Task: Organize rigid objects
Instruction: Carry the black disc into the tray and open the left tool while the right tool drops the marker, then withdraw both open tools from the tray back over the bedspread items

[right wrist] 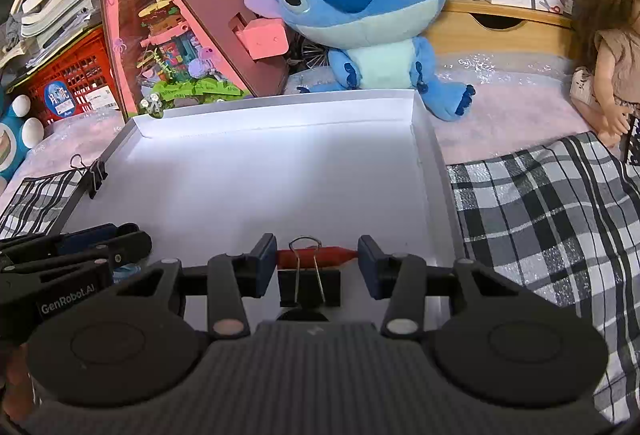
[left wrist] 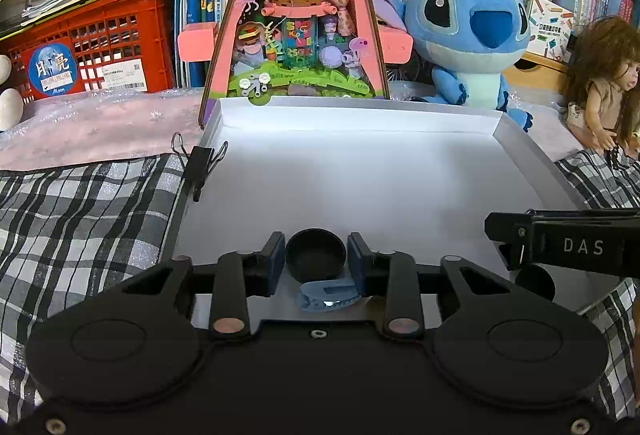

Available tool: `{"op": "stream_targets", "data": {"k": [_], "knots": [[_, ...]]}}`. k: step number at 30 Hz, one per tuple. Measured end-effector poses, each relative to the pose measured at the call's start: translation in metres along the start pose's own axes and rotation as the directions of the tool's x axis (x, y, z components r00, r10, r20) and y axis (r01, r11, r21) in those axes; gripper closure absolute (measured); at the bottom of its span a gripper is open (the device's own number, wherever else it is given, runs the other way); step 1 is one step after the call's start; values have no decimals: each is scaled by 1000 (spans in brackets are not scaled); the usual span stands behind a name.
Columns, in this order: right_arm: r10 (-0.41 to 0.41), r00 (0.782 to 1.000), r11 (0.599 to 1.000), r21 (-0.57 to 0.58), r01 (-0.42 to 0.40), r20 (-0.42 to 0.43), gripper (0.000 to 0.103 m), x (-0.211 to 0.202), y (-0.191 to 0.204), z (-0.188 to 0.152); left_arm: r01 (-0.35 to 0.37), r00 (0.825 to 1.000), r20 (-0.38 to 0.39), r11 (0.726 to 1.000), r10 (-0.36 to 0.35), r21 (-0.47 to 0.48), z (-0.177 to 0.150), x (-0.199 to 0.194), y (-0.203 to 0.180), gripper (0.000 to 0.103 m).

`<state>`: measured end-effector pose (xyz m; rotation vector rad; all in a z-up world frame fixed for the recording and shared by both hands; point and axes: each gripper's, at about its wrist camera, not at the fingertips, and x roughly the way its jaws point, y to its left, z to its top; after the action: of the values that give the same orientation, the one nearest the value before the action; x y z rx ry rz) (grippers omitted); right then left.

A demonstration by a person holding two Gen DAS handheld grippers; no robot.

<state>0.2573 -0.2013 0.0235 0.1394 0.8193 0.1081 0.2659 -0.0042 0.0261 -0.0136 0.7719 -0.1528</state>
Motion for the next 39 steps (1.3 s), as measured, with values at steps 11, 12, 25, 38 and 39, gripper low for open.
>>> {"op": "stream_targets", "data": {"k": [11,12,25,38,39], "knots": [[27,998,999,14,-28,63,24,-23,-6,-1,-17,994,109,1000,15,22,-2,-39,-1,19],[29,997,1000,7,-30,73,21,-27,-6,-2,-21,993,114,999,17,28,-4,-43,-2,18],[108,980,992,-84,-95,165,9,-85,-5,-33,30,983,180,998,-39,53,-48,-104,-3,13],[172,961,974,-184,-133,216,0,-127,6,-75,66,979,185,993,-83,96,-100,-141,-11,12],[174,960,972,-191,-133,218,0,-129,7,-79,69,979,184,993,-86,94,-103,-143,-11,12]]}}
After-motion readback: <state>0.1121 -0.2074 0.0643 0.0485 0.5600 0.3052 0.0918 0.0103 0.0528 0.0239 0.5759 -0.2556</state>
